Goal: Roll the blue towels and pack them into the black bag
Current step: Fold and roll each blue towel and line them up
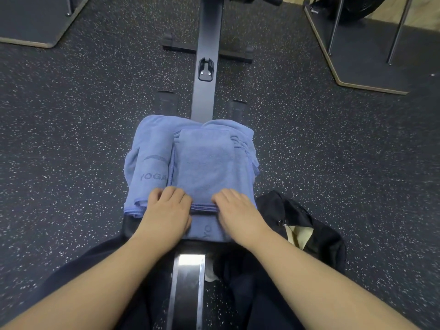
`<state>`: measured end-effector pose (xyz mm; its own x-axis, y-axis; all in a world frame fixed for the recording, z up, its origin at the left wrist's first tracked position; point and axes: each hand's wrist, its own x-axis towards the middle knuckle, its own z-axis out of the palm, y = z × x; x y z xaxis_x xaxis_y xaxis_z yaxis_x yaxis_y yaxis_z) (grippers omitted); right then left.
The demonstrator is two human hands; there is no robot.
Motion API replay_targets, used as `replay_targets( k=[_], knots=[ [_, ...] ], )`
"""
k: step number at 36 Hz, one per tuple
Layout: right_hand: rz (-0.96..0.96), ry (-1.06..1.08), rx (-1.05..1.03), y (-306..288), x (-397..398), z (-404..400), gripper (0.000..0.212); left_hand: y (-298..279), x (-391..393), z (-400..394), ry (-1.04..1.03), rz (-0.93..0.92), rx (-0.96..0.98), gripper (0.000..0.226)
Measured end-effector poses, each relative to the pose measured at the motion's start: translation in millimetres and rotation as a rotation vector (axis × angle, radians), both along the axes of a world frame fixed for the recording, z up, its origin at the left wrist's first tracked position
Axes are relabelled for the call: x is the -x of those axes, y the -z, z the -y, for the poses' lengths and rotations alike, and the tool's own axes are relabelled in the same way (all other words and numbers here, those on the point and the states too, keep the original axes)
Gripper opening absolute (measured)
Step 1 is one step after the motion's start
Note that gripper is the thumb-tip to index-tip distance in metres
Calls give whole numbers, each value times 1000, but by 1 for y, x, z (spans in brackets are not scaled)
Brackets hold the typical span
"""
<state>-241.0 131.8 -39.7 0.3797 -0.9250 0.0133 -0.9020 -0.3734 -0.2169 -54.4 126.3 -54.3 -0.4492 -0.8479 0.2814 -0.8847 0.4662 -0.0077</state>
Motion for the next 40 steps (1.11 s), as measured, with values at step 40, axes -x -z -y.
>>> replay_targets(
  k=[40],
  knots=[
    [164,260,-102,-2,19,14,9,5,-1,19,-127,-47,49,18]
  ],
)
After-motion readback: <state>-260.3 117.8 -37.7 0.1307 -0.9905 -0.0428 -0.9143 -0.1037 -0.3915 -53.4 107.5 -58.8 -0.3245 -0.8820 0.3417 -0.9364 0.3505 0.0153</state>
